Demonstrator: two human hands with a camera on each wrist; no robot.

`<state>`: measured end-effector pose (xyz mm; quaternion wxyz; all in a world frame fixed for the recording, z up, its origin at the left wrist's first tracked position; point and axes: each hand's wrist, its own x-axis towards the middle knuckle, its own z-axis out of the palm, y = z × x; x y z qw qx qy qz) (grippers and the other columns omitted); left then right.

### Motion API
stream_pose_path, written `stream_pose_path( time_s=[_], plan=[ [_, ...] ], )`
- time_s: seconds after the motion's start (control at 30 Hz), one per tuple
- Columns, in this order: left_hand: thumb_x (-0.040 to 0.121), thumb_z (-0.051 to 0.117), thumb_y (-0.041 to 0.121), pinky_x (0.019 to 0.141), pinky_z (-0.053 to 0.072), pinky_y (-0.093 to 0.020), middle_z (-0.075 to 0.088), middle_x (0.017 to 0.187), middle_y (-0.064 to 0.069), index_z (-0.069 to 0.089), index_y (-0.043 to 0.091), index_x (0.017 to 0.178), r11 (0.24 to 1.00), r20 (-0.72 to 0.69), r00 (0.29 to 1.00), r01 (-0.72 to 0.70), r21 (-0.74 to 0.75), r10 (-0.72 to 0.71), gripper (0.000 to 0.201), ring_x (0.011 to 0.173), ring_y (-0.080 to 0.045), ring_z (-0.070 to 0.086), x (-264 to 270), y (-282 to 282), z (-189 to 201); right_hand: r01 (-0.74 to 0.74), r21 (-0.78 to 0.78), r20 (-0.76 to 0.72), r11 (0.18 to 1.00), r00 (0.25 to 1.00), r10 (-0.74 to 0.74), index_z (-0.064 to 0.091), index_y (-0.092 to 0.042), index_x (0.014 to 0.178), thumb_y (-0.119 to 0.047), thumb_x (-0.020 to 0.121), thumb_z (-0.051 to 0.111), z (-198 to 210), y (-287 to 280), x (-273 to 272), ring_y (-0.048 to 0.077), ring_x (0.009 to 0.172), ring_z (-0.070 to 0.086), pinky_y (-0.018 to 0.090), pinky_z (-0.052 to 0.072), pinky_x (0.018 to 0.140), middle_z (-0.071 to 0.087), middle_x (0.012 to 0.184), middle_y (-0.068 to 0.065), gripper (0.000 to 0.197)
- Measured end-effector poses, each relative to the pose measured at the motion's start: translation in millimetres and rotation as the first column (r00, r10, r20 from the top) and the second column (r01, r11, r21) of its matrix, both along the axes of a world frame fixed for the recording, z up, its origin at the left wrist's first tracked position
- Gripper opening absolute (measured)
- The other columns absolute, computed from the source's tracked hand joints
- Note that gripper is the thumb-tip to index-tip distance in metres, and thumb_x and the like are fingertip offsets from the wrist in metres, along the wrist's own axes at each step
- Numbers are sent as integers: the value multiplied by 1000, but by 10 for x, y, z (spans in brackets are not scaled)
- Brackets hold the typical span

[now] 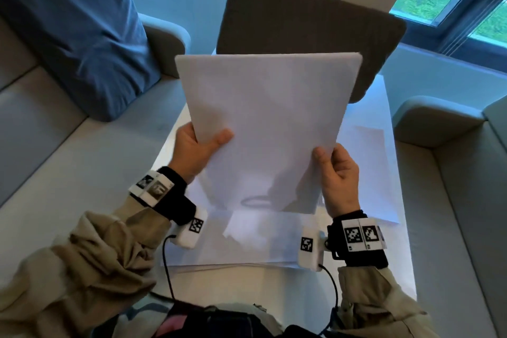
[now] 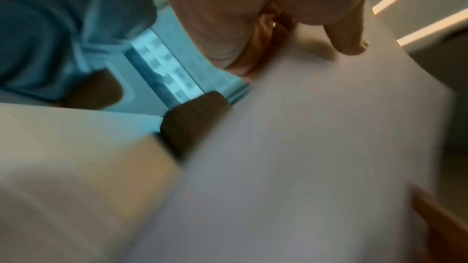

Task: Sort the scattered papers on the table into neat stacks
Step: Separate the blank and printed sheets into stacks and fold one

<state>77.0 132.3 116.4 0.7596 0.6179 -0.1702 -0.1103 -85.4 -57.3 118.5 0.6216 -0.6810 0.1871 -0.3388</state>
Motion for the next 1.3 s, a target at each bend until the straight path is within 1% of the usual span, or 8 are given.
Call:
stream_pose_path(
  time_s=[0.17,0.37,0.5,0.63,0.8,0.9,1.07,1.3],
  plan=[
    [70,79,7,63,46,-4,66,65,29,64,26,78,983,83,990,-121,135,110,26,64,15,59,-137,-116,-183,7,33,-27,999,1000,-6,50,1,124,-8,89,44,-183,39,41,-2,93,55,11,44,81,60,109,-3,36],
    [73,80,15,78,43,-1,62,102,13,55,17,116,944,-21,1000,-13,331,21,50,92,3,59,-222,-30,-662,-10,47,-249,999,968,21,43,-18,123,3,98,37,-701,127,-27,-20,92,52,4,39,82,54,110,-17,33],
    [81,72,15,89,43,-20,61,112,2,55,9,123,929,-91,995,8,371,27,45,101,-10,57,-278,-45,-816,-5,102,-426,995,904,48,43,-16,129,-14,101,39,-1083,103,-39,6,106,55,24,43,97,57,117,-4,28],
    [82,71,19,91,45,-24,62,110,3,56,15,119,926,-81,996,2,377,31,40,99,-11,59,-245,-167,-829,37,-15,-523,999,852,-39,49,-7,108,-19,101,40,-1298,65,-31,21,88,54,38,48,81,58,98,5,16],
    [87,65,30,101,40,-27,56,125,5,50,10,126,925,-63,998,35,378,-12,46,115,-12,53,-283,-452,-740,265,-175,-470,948,824,-317,42,-10,88,-23,103,34,-1280,-45,-117,12,63,41,18,36,58,45,72,-2,21],
    [93,55,37,103,30,-23,40,137,6,36,7,138,898,-38,998,56,437,-44,58,129,-12,37,-372,-709,-710,351,-232,-469,907,777,-420,44,-12,88,-23,103,34,-1214,-228,-244,17,61,42,26,29,58,44,67,-3,21],
    [100,41,28,100,30,-25,40,143,-13,27,3,141,787,-80,973,223,575,-217,49,131,-26,38,-679,-1181,-751,369,-334,-502,867,709,-495,55,0,97,-19,102,37,-1082,-756,-620,23,70,48,26,28,59,54,76,8,27],
    [100,40,30,80,50,-30,51,123,-12,14,5,144,510,-312,811,562,651,-495,57,95,-26,62,-1149,-1797,-776,434,-379,-553,817,602,-576,60,3,103,-16,101,39,-1026,-1700,-1059,38,92,58,37,41,79,63,98,26,28]
  ],
)
